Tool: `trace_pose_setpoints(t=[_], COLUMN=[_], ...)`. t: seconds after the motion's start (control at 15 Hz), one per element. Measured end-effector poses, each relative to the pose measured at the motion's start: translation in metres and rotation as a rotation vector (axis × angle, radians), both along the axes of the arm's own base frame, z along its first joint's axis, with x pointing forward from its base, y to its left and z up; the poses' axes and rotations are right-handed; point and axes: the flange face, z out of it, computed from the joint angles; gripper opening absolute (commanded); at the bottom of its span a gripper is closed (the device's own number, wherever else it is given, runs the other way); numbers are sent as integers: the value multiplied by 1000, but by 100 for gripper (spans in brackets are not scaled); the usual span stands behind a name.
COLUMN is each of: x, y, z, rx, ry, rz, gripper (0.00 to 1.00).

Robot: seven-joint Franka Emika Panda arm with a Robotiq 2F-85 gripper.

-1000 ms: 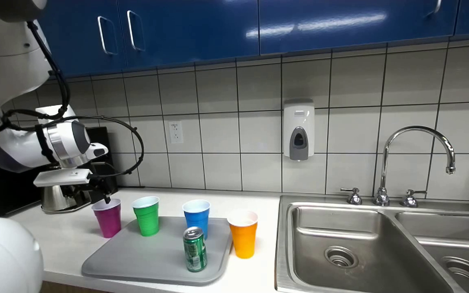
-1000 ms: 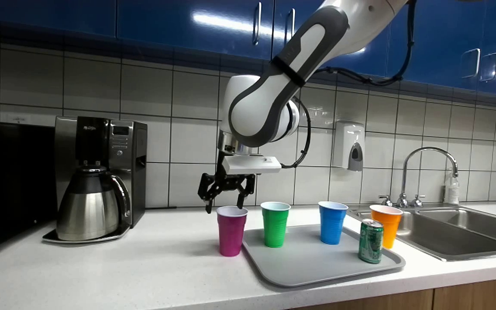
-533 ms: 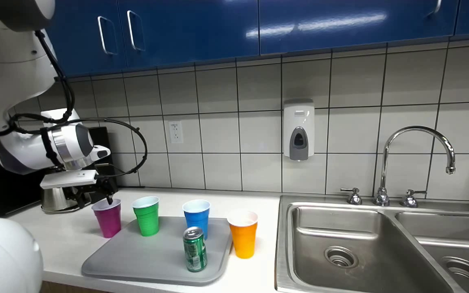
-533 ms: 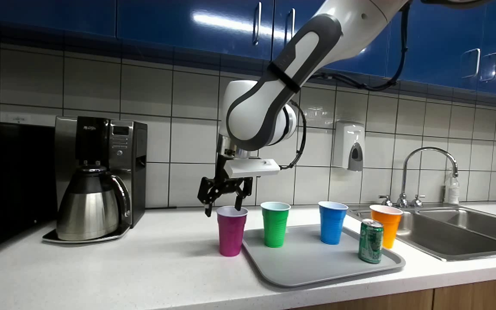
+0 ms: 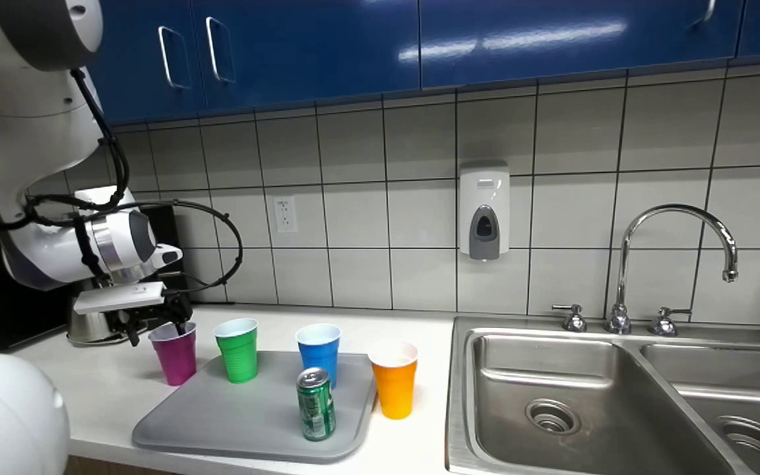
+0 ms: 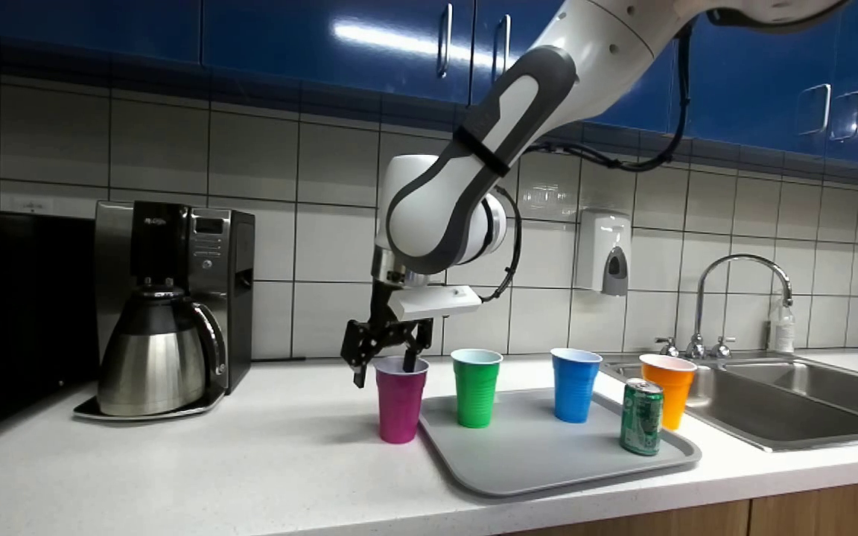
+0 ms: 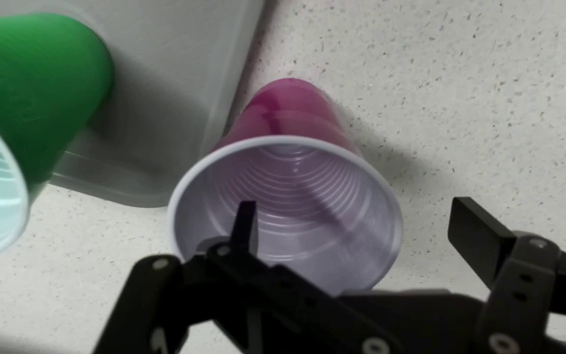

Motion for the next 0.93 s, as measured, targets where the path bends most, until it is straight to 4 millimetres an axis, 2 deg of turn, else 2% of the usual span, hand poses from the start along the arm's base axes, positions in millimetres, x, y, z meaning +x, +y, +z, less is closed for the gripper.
trace_pose_setpoints(t=[0.2,0.27,0.33,0.4,0.93], x=[1,1,2,2,6], y=[0,1,1,2,3], z=[-6,-7,-8,-9,-11], rx=[-5,-6,-6,-7,-5], ry=[7,9,10,12,13], rz=[15,20,25,29,39], gripper=[100,75,72,65,3])
